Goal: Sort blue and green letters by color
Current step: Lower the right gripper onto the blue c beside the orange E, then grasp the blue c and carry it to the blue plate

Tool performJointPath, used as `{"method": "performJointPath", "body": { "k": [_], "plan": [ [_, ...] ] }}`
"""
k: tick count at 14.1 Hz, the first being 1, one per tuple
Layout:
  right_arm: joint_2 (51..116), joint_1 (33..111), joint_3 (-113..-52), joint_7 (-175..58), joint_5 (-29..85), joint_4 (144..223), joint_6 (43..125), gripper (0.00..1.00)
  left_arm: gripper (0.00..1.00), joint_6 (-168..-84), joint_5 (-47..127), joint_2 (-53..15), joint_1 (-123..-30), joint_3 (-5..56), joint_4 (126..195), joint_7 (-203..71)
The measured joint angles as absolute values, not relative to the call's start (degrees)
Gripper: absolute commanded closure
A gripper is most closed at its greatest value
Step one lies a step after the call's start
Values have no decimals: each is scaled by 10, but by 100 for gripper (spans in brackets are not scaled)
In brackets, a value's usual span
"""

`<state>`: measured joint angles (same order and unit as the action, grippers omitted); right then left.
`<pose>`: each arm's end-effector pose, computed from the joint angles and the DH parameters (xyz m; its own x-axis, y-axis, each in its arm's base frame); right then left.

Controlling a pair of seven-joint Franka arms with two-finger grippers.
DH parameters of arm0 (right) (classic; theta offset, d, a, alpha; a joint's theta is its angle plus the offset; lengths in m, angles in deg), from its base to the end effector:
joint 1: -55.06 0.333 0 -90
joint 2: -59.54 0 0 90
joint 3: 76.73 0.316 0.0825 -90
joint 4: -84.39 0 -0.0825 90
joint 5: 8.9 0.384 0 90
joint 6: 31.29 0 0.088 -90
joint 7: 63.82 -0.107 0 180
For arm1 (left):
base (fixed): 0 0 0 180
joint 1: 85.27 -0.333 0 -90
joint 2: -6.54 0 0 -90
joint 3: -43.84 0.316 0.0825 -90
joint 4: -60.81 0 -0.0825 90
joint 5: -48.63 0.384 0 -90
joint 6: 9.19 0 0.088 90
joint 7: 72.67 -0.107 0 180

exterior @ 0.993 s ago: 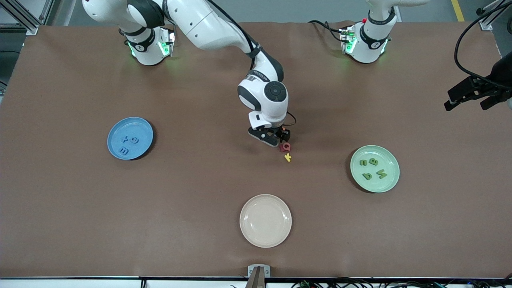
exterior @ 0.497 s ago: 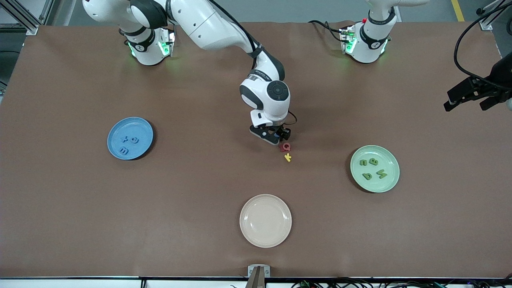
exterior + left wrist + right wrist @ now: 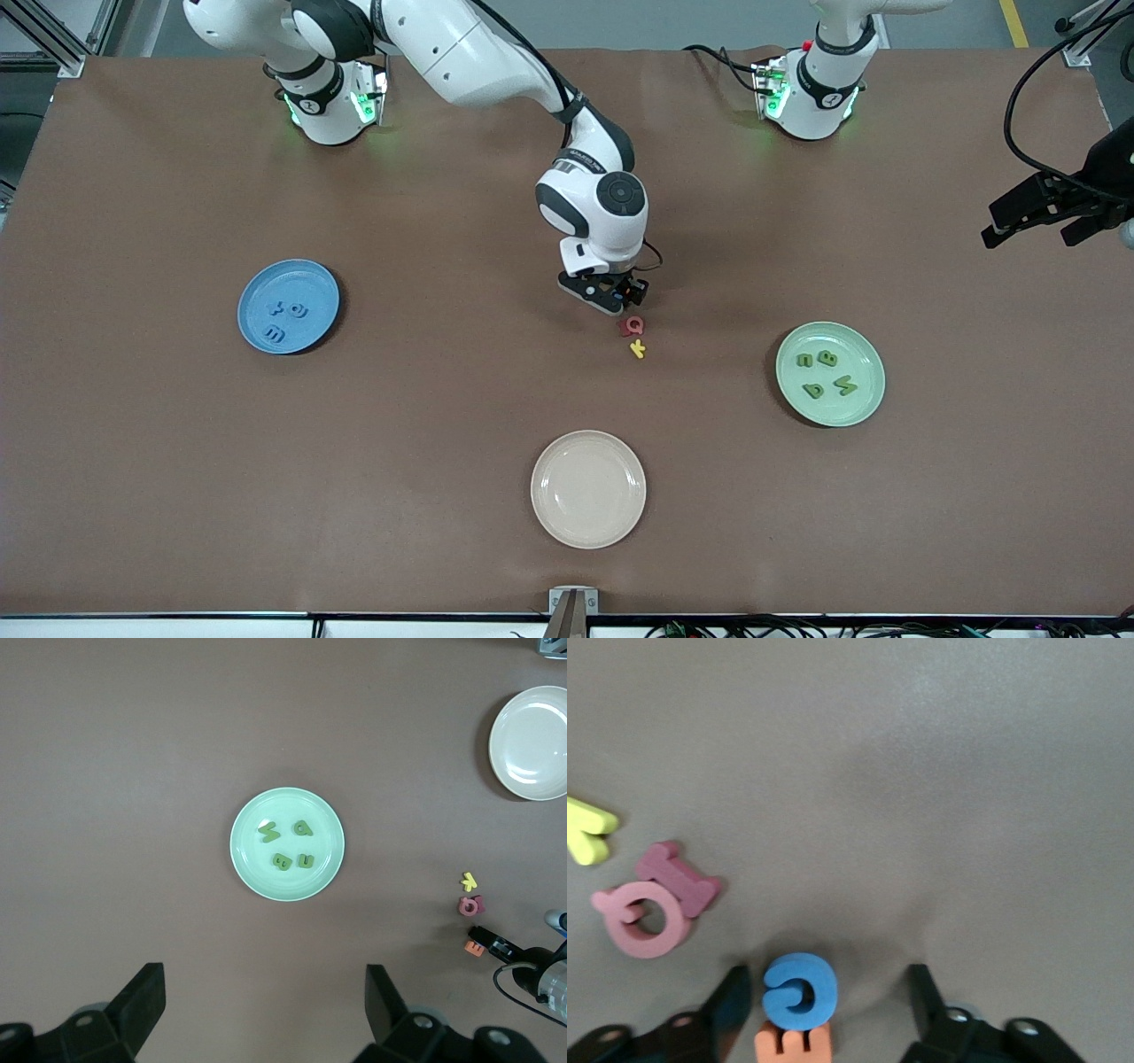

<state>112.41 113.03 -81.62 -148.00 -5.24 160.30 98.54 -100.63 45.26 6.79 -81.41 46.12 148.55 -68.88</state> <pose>0.4333 0.6036 0.1780 0.8529 -0.5217 0.0202 -0.5214 -0.8531 -0.0198 0.5559 -0.0214 0.6481 0.9971 0.0400 0.0648 0.0359 -0.9973 0.0633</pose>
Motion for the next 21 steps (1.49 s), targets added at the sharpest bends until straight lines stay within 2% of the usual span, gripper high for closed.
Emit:
{"method": "performJointPath", "body": {
  "k": [1,2,6,9,12,14,19,21],
  "plan": [
    [1124,1130,-816,-1480,-52,1600,984,96,1,-1006,453,68,-814,461,1486,-689],
    [1124,1130,-817,-1480,-52,1598,982,100,1,-1006,453,68,-814,461,1486,-689],
    [1123,1129,-821,-1479,-52,1595,969,100,1,-1006,453,67,-814,461,1486,-689],
    [1113,1107,-831,-1412,-53,1588,880,100,1,-1006,453,67,-814,461,1486,-689],
    [1068,1058,-835,-1308,-53,1596,762,100,1,-1006,453,67,-814,462,1486,-689],
    [1009,1019,-837,-1217,-53,1648,740,100,1,-1006,453,67,-814,462,1486,-689],
    [813,899,-841,-971,-67,1862,740,100,1,-1005,453,67,-814,462,1486,-689],
    [762,851,-841,-886,-84,1921,746,100,1,-1005,453,67,-814,462,1486,-689]
  ]
}}
